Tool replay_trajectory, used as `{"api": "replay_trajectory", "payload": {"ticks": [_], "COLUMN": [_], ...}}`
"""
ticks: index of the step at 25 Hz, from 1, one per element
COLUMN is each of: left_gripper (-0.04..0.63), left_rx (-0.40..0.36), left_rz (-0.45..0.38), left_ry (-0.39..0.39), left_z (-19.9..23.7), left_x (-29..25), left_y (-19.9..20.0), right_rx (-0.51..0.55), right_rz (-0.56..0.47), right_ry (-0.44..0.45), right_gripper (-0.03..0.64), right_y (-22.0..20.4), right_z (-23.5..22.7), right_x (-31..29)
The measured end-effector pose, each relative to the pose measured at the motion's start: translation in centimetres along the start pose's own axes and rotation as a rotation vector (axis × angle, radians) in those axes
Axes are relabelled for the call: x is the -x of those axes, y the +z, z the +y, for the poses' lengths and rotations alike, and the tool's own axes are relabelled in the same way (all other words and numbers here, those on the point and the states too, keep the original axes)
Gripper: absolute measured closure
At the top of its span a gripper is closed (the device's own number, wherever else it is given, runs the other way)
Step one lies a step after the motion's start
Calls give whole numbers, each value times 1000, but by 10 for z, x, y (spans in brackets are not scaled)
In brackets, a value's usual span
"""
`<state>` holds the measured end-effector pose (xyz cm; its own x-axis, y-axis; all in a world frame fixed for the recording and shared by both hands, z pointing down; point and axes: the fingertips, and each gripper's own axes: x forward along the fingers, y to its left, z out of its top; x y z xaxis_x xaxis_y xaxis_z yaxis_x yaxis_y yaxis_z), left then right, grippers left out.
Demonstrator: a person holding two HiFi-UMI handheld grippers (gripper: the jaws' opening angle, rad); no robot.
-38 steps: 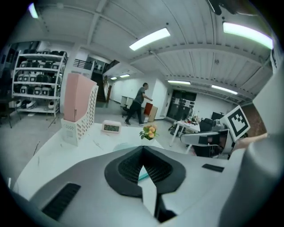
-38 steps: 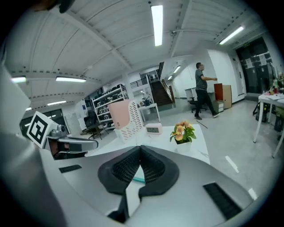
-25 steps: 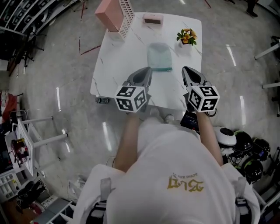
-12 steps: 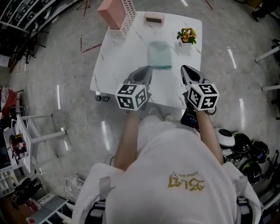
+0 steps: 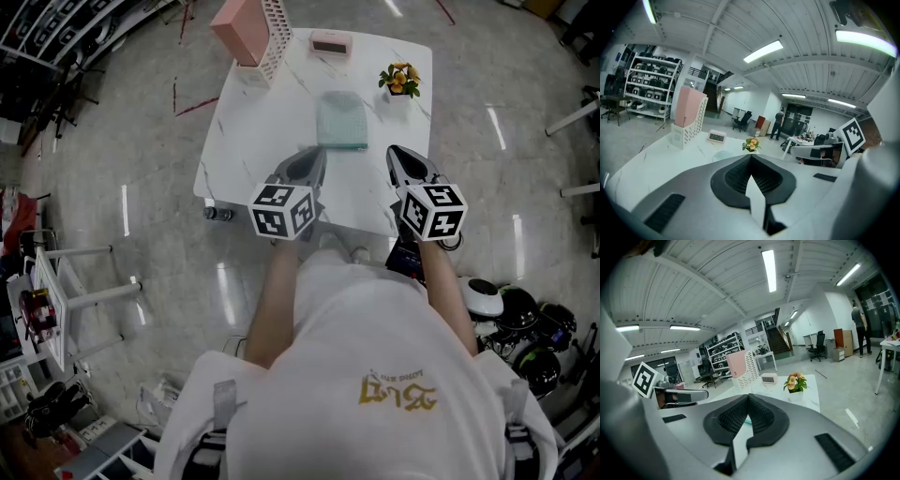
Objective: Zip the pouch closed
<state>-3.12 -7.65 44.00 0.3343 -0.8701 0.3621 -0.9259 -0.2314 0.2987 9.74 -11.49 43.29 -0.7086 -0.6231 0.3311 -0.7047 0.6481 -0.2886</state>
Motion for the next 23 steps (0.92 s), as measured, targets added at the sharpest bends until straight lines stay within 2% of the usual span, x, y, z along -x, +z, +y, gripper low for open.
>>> {"api": "replay_trajectory", "payload": {"ticks": [23], "left_gripper": [578], "left_rx": [21], "left_rz": [22], "left_ry": [40], "left_z": [2], "left_x": [8], "left_y": [-14], "right_rx": [18], "right_rz": [34], "right_ry": [68], "right_gripper": [604], "right_y": [-17], "right_z": [14], "right_x": [-2]}}
